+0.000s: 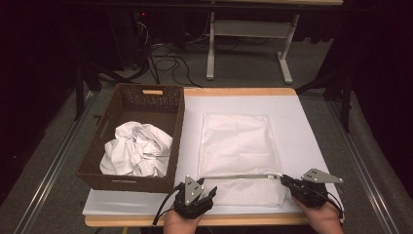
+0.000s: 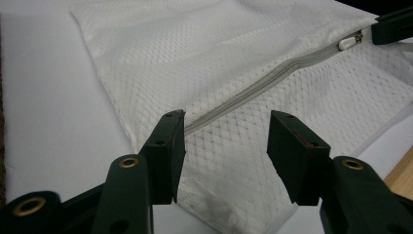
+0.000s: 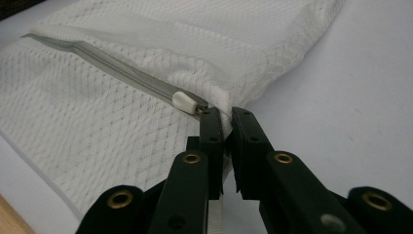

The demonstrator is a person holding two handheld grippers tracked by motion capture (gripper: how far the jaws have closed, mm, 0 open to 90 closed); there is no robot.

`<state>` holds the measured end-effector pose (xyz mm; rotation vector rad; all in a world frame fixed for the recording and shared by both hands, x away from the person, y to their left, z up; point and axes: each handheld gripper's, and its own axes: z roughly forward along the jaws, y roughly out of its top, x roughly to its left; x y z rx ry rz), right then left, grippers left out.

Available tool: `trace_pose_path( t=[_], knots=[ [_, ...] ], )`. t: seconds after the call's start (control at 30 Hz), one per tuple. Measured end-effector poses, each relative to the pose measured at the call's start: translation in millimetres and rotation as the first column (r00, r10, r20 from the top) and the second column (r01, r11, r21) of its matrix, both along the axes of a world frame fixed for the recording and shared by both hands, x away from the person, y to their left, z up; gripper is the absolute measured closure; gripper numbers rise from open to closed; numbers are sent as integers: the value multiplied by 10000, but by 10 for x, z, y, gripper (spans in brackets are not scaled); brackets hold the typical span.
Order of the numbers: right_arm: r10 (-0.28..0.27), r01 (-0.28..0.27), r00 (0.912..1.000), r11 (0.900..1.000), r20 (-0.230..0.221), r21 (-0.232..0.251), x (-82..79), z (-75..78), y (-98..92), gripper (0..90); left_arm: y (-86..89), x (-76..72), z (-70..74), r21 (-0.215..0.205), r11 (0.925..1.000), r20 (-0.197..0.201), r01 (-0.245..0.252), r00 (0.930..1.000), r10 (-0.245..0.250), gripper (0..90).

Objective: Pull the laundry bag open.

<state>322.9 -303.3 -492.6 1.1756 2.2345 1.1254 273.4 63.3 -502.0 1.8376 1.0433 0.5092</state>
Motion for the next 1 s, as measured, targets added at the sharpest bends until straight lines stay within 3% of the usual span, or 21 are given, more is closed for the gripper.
trace_pose_path(
  t=[0.2, 0.27, 0.43, 0.57, 0.63, 0.77, 1.0],
  knots=[
    [-82, 80, 9999, 9996, 58, 276, -1, 36, -17, 860, -47, -9, -1, -69, 9999, 306, 74, 9995, -72, 535],
    [-49, 44, 9998, 9996, 184, 286, -13, 46, -19, 860, -74, -1, 14, -297, 9995, 276, 142, 9995, -134, 568],
    [78, -88, 9988, 9998, 493, 202, -57, 75, -9, 861, -207, 76, 82, -489, 9982, 295, 356, 9990, -342, 766],
    [166, -180, 9981, 9996, 595, 233, -57, 85, -15, 862, -411, 206, 112, -569, 9973, 457, 456, 9980, -430, 898],
    [230, -242, 9982, 9995, 548, 213, -60, 79, -15, 862, -536, 283, 109, -737, 9960, 281, 514, 9984, -494, 898],
    [351, -367, 9977, 9990, 578, 274, -65, 81, -23, 863, -780, 366, 67, -693, 9957, 66, 615, 9981, -612, 889],
    [368, -393, 9970, 9986, 688, 356, -84, 103, -41, 863, -928, 485, -93, -386, 9976, -294, 575, 9978, -587, 866]
  ],
)
